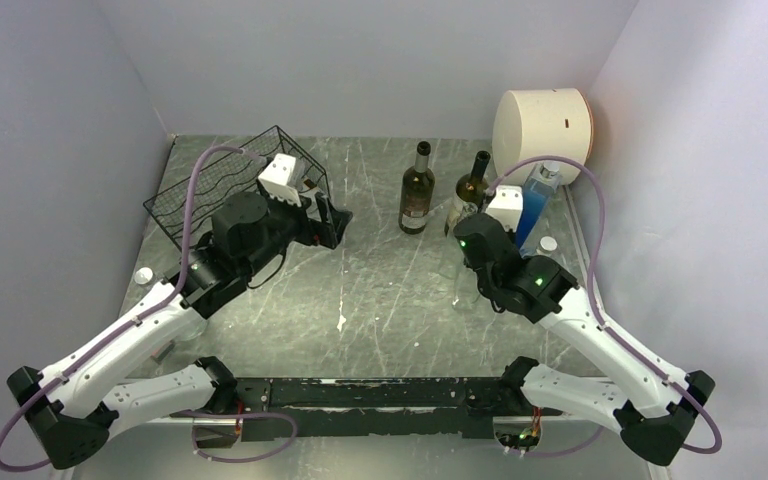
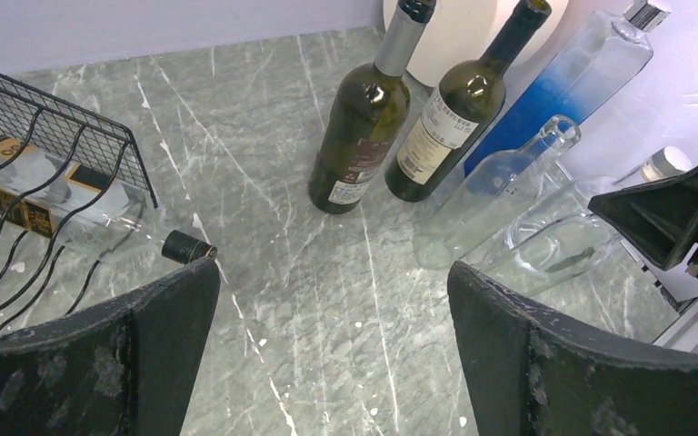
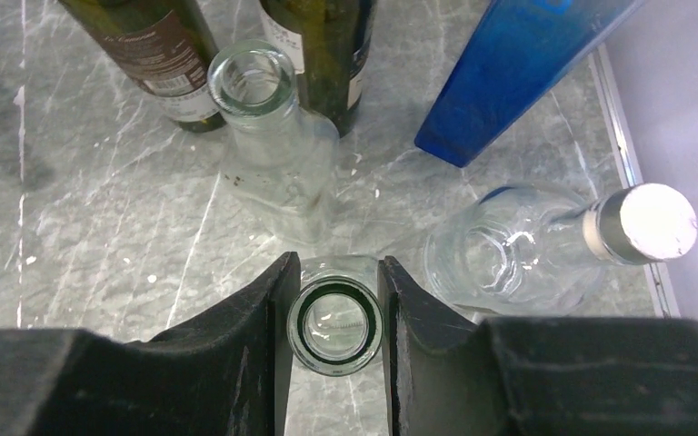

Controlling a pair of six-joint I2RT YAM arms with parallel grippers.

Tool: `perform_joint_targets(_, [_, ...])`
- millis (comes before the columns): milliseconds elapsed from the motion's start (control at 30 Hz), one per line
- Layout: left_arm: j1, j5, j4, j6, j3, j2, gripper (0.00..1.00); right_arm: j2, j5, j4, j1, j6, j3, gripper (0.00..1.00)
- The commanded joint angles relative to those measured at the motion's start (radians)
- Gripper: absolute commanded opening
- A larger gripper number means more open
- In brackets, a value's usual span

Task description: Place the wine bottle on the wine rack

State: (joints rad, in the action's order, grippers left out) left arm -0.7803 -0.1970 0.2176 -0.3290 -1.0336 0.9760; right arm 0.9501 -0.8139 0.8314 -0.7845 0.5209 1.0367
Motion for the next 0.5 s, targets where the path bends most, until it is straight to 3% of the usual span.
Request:
perform_joint_targets(0, [0.001,0.026,-0.075,-0.015,0.034,-0.014,0.99,-0.01,0.079,-0.028,0.003,-0.094,0.057,0.03])
perform_joint_targets(300, [0.002,0.101,-0.233,0.006,0.178,-0.017,0.99,0.014,0.347,-0.099,0.003,-0.201,0.138,0.0])
perform_joint_targets(467, [0.002,0.286,-0.327,0.096,0.269,0.064,0.99,0.032,0.493,-0.228,0.002,-0.206,0.114,0.0])
